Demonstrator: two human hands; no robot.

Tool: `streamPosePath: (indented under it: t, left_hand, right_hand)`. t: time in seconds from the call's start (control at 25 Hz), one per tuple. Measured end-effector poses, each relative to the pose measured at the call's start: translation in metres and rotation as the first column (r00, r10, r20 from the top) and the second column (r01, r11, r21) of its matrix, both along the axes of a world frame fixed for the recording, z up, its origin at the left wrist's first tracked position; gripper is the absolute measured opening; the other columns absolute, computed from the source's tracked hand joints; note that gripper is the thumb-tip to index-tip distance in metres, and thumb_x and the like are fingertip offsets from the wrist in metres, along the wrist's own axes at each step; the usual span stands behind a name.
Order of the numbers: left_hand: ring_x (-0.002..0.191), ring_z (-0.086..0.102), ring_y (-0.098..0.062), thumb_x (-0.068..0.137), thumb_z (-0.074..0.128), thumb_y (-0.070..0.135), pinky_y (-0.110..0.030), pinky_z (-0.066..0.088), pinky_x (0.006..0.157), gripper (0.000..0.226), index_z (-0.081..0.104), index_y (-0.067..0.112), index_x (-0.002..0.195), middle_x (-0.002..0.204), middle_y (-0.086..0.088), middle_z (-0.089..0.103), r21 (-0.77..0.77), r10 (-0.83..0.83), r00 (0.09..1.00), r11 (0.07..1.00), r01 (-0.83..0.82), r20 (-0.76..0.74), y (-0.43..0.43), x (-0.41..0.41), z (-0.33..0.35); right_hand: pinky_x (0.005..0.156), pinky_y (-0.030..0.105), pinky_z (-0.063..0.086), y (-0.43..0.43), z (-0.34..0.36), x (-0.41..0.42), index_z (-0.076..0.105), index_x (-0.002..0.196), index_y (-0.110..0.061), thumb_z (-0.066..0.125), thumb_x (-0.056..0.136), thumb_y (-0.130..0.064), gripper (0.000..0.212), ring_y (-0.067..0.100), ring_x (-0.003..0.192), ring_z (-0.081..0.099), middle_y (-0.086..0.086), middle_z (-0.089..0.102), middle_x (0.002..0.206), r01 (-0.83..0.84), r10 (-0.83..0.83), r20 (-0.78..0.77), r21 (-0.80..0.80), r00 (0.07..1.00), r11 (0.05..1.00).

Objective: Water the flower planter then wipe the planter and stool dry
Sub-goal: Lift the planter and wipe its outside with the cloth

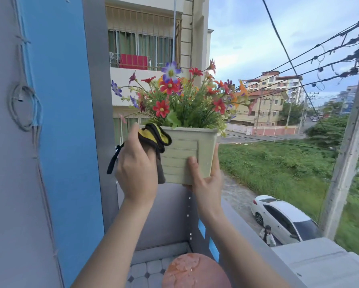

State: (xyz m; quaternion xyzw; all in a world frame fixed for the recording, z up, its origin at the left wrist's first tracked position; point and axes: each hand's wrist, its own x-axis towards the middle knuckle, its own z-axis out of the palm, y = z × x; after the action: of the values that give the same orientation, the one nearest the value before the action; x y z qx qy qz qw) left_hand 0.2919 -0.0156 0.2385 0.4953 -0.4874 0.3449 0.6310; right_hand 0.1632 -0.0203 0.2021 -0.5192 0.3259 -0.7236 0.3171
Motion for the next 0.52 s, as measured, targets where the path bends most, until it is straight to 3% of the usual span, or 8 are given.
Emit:
streamPosePath:
  t: [0.12,0.24,0.4,0.52]
  left_hand:
    - [0.075,0.054,-0.026,0.086,0.059,0.005,-0.034,0.050,0.051,0.035,0.059,0.015,0.119,0.088,-0.010,0.055,-0.028,0.067,0.993,0.998,-0.065,0.101,0.002,-0.005,-0.021]
    - [0.080,0.058,-0.028,0.089,0.061,0.013,-0.036,0.053,0.058,0.035,0.062,0.012,0.123,0.102,-0.008,0.043,0.003,0.114,0.954,0.993,-0.119,0.276,0.004,-0.006,-0.055]
    - [0.082,0.059,-0.030,0.080,0.066,0.001,-0.034,0.050,0.052,0.043,0.065,0.016,0.120,0.102,-0.003,0.040,-0.053,0.072,0.986,0.996,-0.065,0.148,0.004,0.002,-0.007]
    - [0.080,0.057,-0.025,0.080,0.068,0.000,-0.034,0.051,0.057,0.045,0.064,0.016,0.122,0.101,-0.003,0.041,-0.084,0.080,0.965,0.995,-0.060,0.249,0.007,-0.003,-0.010]
  right_hand:
    - [0.093,0.045,0.056,0.001,0.001,0.003,0.027,0.145,-0.054,0.070,0.075,-0.056,0.083,0.007,0.109,0.066,-0.012,0.065,0.129,-0.010,0.009,0.018,0.022,1.000,1.000]
    - [0.089,0.050,0.057,0.001,0.005,0.002,0.026,0.142,-0.060,0.069,0.070,-0.062,0.083,0.014,0.110,0.067,-0.011,0.067,0.127,-0.011,0.011,0.015,0.022,1.000,1.000]
    - [0.092,0.030,0.052,0.004,0.005,0.002,0.027,0.149,-0.047,0.070,0.086,-0.041,0.077,-0.002,0.110,0.063,-0.025,0.063,0.122,0.004,-0.003,0.022,-0.039,1.000,0.999]
    - [0.091,0.036,0.057,0.008,0.008,0.003,0.026,0.150,-0.044,0.067,0.089,-0.038,0.074,-0.011,0.101,0.063,-0.034,0.068,0.103,0.032,-0.031,0.016,-0.046,0.999,0.998]
